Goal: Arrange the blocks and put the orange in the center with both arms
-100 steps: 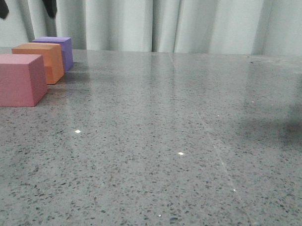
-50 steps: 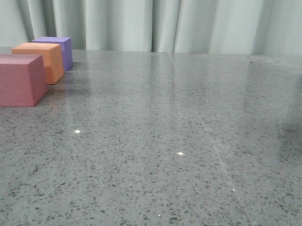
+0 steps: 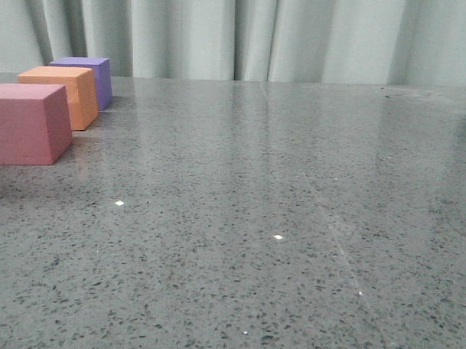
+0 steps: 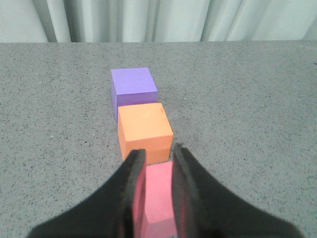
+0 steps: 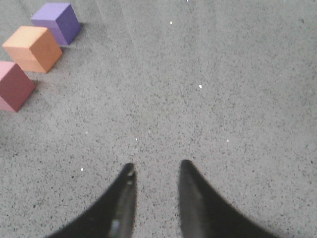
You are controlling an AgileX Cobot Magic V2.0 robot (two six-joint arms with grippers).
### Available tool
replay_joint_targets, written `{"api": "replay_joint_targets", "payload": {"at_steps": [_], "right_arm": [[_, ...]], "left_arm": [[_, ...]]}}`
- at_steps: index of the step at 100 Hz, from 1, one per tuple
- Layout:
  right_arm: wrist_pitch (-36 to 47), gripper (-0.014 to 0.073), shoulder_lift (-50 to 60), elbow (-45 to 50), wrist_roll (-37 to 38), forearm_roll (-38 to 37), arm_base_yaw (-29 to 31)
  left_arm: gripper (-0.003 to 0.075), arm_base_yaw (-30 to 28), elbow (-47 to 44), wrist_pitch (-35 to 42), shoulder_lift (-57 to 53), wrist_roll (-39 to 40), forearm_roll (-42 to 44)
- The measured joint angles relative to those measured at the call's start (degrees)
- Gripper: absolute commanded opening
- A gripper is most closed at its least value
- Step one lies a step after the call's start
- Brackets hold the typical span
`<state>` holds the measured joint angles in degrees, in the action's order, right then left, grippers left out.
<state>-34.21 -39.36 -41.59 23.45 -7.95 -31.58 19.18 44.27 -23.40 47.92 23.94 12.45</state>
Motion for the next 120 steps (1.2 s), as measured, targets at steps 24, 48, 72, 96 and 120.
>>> {"api": "replay_joint_targets", "payload": {"at_steps": [24, 48, 72, 96, 120], "right_arm": [[0.57, -0.0121, 1.72, 2.82, 0.00, 0.00, 0.00], [5.90, -0.0121, 5.91, 7.65, 0.00, -0.10, 0.00], [7.43, -0.0121, 8.00, 9.55, 0.00, -0.13, 0.00], [7.43, -0.0121, 8.00, 9.55, 0.00, -0.17, 0.00], [7.43, -0.0121, 8.00, 9.55, 0.00, -0.17, 0.00]], "left_arm": [[-0.0019, 0.00, -9.12, 4.44, -9.47, -0.11, 0.23], [-0.0019, 0.09, -16.13, 6.68, -17.36, -0.11, 0.23], [-0.0019, 0.09, -18.18, 6.74, -20.38, -0.11, 0.23], [-0.0019, 0.09, -18.18, 6.79, -20.38, -0.11, 0.26], [-0.0019, 0.09, -18.18, 6.88, -20.38, -0.11, 0.26]]}}
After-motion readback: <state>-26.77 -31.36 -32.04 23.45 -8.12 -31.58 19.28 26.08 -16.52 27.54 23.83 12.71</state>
